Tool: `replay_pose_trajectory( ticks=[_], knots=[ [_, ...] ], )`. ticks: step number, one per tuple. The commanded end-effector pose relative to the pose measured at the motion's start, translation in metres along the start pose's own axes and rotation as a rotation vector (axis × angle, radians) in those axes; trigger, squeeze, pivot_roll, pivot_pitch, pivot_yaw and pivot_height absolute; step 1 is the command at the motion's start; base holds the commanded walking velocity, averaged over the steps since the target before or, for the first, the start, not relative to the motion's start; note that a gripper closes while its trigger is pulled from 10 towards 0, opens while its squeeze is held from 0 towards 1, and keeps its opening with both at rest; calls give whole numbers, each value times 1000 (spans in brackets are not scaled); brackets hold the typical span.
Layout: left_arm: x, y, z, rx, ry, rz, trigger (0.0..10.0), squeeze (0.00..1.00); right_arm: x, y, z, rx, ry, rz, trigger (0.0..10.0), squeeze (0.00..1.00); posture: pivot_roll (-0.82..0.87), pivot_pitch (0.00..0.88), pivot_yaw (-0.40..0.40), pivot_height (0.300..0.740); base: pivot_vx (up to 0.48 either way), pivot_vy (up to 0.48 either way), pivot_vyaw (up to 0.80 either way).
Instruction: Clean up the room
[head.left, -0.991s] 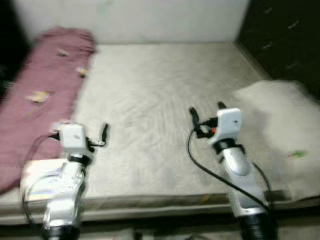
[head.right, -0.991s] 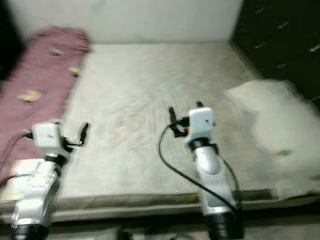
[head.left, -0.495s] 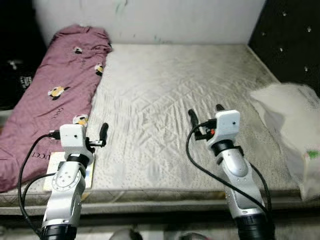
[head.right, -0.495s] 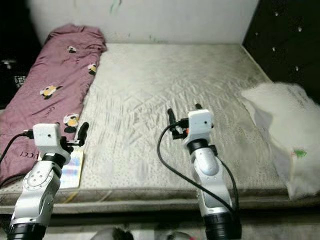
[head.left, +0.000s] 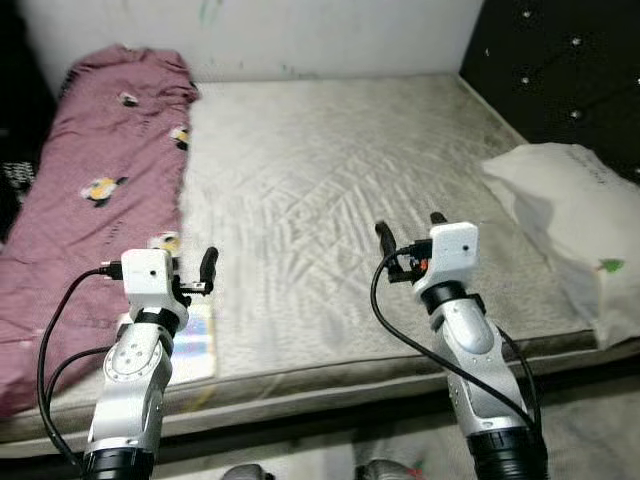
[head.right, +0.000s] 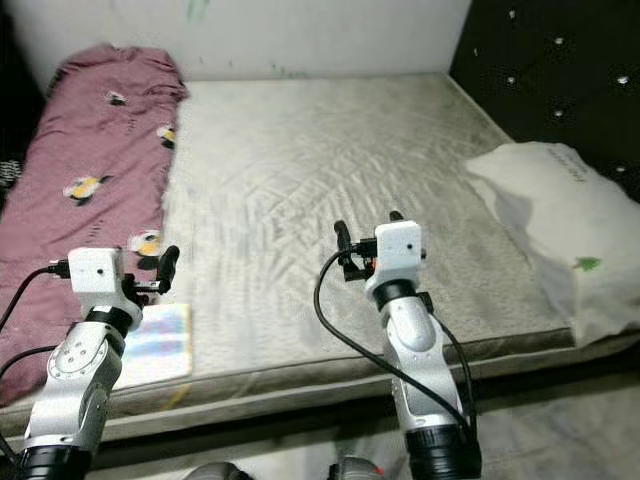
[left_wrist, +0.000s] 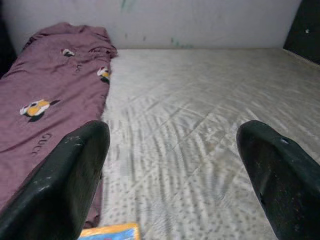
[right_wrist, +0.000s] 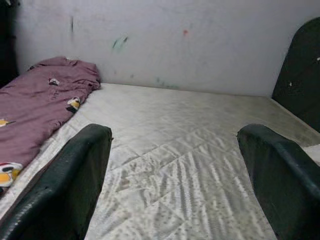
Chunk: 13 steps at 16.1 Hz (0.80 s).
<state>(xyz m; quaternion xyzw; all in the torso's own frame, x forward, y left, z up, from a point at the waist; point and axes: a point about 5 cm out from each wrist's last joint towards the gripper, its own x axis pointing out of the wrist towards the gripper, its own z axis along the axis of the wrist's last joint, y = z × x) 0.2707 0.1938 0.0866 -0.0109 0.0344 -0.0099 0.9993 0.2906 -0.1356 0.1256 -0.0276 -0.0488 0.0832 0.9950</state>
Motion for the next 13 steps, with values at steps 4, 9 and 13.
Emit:
replay_pose_trajectory(
  ticks=[4,9,13],
  knots=[
    [2,-5,-1,-1,4,-19,10000,0,-1,-7,-3,-9,16,-17,10000,0,-29,0,4,740,0,480,0],
    [5,-5,1,3,2,-22,10000,0,3,-6,1,1,0,-21,10000,0,-37,0,13,740,0,480,0],
    [6,-6,1,3,0,-27,10000,0,4,-7,2,-1,-8,-26,10000,0,-44,0,15,740,0,480,0]
  ],
)
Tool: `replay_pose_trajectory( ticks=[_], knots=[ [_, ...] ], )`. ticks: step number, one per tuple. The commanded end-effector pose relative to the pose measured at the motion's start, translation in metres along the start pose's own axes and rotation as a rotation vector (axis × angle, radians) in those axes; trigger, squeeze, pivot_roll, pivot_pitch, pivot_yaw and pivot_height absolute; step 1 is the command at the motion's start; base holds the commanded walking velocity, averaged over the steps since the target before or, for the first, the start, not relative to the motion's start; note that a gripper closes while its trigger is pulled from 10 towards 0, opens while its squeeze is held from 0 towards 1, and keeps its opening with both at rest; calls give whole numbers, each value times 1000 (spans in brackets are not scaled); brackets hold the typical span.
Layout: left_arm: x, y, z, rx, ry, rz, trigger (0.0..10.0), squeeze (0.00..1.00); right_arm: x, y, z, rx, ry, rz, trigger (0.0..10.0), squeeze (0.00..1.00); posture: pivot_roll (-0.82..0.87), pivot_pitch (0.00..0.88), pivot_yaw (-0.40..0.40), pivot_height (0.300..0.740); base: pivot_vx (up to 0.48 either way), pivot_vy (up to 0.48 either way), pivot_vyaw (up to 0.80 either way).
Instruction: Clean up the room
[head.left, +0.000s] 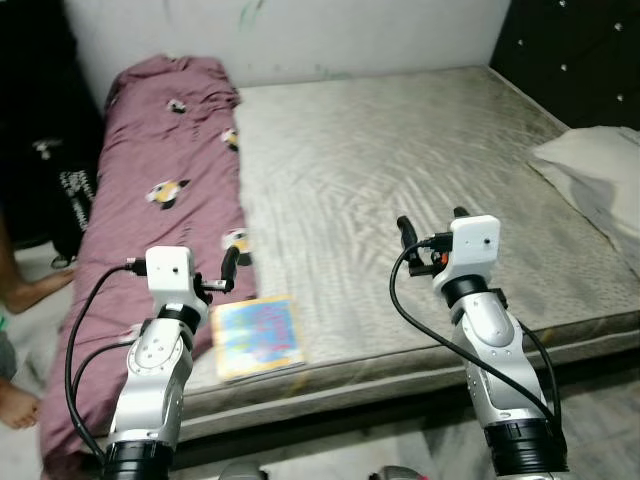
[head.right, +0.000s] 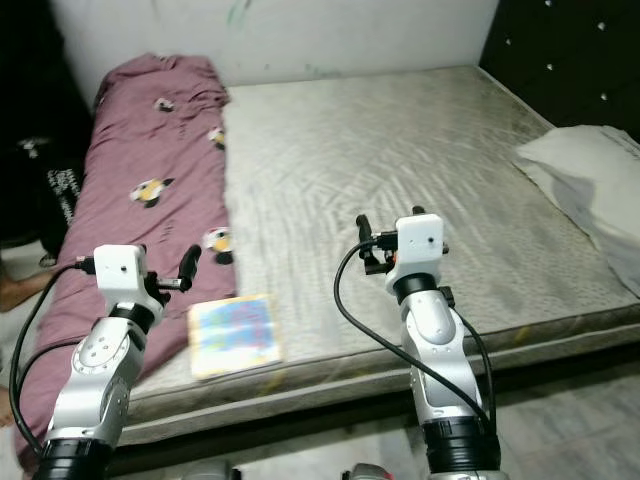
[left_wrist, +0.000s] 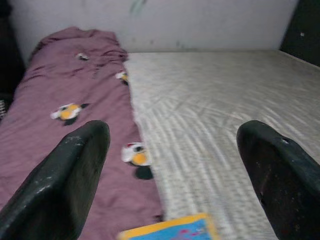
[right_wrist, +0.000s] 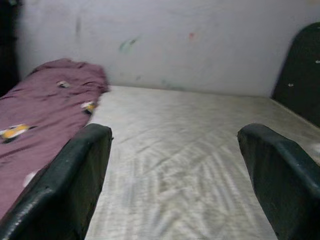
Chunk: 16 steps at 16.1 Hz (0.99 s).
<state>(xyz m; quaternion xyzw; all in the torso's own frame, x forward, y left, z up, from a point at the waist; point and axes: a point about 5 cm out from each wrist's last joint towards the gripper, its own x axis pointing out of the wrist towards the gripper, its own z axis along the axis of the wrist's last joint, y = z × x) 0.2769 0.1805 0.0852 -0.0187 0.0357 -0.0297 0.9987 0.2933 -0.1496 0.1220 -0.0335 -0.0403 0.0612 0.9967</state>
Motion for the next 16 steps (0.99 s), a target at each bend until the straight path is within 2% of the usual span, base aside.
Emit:
replay_pose_trajectory(
  ticks=[1,5,11,15,16],
  knots=[
    [-1,7,2,16,-2,15,10000,0,3,7,6,12,-26,17,10000,0,-44,0,14,740,0,480,0],
    [-1,6,1,13,-3,15,10000,0,4,6,6,12,-25,16,10000,0,-47,0,13,740,0,458,0],
    [-2,5,4,14,-28,-2,10000,0,3,6,5,11,-20,14,10000,0,-45,0,13,740,0,0,0],
    [-3,3,5,14,-42,-21,10000,0,2,6,5,14,-18,13,10000,0,-45,0,12,740,0,0,-669],
    [-3,3,5,14,-45,-26,10000,0,2,6,5,13,-18,14,10000,0,-44,0,10,740,270,0,0]
  ],
)
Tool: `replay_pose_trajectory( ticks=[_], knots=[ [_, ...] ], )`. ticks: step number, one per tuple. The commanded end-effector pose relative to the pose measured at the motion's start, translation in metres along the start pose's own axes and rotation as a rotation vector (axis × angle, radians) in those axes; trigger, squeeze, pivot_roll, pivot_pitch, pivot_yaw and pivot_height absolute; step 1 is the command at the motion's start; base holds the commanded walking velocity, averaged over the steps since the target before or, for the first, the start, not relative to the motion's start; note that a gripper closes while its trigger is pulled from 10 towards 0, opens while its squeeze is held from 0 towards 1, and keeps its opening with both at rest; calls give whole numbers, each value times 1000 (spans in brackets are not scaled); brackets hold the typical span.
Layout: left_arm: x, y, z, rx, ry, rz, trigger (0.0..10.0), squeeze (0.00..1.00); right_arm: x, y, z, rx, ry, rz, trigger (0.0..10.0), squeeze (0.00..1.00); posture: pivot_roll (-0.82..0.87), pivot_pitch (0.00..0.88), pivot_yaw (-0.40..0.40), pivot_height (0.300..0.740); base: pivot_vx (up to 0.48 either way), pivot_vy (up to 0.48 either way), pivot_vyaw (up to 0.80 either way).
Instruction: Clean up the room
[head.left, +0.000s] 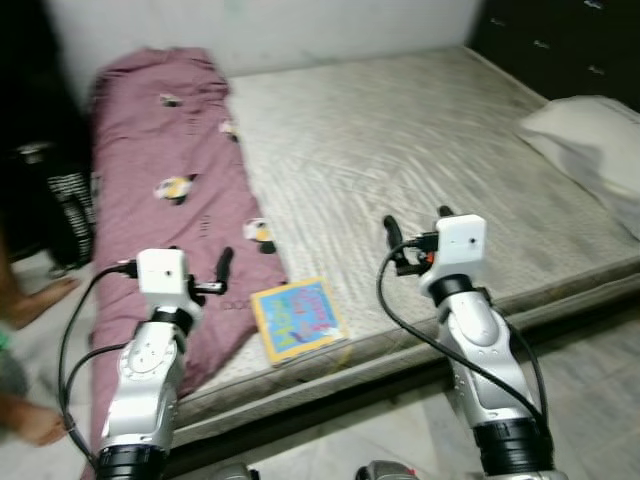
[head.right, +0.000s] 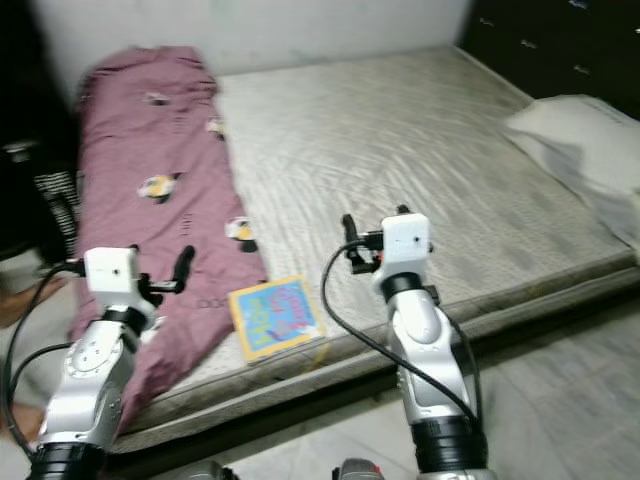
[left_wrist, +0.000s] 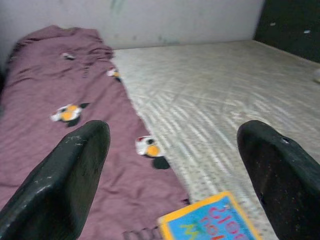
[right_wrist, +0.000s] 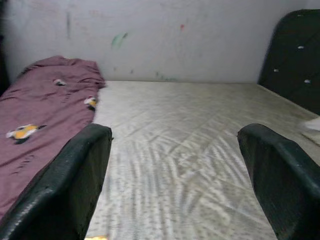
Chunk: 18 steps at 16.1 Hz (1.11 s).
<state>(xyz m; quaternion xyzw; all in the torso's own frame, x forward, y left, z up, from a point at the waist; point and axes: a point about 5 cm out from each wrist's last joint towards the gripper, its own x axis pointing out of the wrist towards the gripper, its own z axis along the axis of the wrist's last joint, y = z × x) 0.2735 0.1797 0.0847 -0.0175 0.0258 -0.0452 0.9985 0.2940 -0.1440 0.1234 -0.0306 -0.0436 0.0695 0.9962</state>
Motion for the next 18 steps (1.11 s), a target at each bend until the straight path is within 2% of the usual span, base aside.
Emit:
replay_pose_trajectory(
  ticks=[1,10,18],
  knots=[
    [0,4,6,10,-26,4,10000,0,1,0,3,6,-9,-1,10000,0,-44,0,10,740,274,0,0],
    [1,4,6,19,-30,-1,10000,0,3,0,3,0,-9,-6,10000,0,-42,0,15,740,311,0,0],
    [1,6,6,7,-26,11,10000,0,1,-2,1,2,-6,-18,10000,0,-42,0,18,740,0,0,0]
  ],
)
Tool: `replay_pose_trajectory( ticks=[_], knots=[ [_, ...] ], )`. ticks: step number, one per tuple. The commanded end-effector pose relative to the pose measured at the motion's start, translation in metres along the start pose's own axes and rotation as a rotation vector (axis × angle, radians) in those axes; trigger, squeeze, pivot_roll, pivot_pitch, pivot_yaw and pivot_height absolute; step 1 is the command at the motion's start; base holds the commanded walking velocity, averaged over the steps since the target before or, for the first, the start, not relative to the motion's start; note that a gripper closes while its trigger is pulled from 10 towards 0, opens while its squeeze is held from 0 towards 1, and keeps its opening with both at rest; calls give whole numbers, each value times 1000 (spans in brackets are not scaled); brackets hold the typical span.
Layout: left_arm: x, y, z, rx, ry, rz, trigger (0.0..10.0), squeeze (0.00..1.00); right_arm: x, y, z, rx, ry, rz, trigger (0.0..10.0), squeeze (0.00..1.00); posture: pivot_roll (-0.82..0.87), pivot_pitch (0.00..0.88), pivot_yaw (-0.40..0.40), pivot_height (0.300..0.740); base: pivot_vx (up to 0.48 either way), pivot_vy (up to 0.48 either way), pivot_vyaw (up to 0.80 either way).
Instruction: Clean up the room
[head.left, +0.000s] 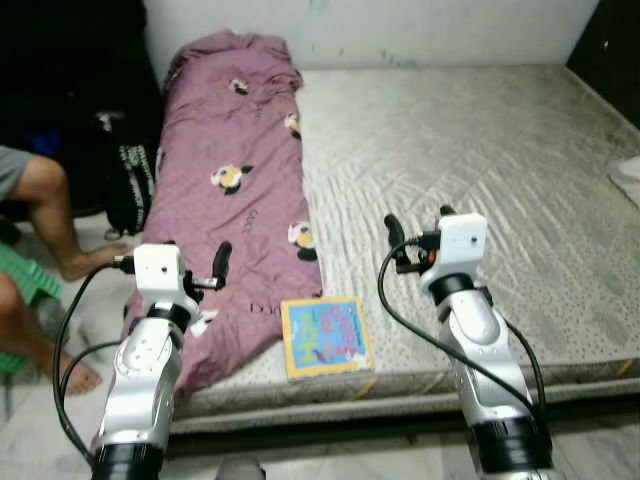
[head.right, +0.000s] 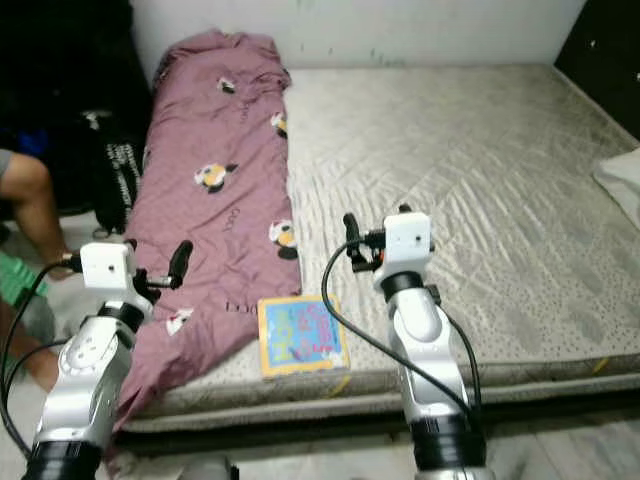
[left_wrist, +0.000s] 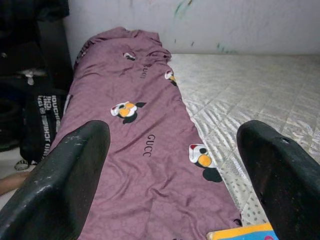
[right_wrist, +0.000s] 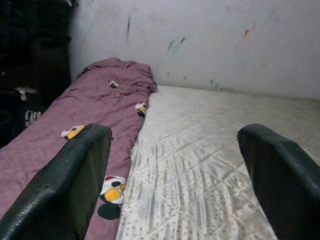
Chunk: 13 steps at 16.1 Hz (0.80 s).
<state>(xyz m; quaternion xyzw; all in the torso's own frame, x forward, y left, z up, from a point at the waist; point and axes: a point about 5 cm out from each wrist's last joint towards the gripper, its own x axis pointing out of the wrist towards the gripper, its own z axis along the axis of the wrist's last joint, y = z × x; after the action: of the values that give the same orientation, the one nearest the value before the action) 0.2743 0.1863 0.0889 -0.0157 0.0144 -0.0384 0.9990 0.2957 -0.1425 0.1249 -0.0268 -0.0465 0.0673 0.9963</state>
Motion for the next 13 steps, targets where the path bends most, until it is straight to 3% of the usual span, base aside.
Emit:
replay_pose_trajectory(
  ticks=[1,5,9,13],
  knots=[
    [0,0,2,2,-3,-2,10000,0,-1,-3,0,-6,0,-12,10000,0,-42,0,19,740,0,0,0],
    [0,-2,1,7,2,-7,10000,0,-1,-3,-2,-8,8,-10,10000,0,-42,0,16,740,0,0,0],
    [0,-1,0,2,7,-1,10000,0,-1,-3,-2,-7,10,-10,10000,0,-43,0,13,740,0,0,-755],
    [-1,0,-1,-4,13,7,10000,0,-2,-2,-3,-11,13,-3,10000,0,-41,0,10,740,0,0,0]
  ],
)
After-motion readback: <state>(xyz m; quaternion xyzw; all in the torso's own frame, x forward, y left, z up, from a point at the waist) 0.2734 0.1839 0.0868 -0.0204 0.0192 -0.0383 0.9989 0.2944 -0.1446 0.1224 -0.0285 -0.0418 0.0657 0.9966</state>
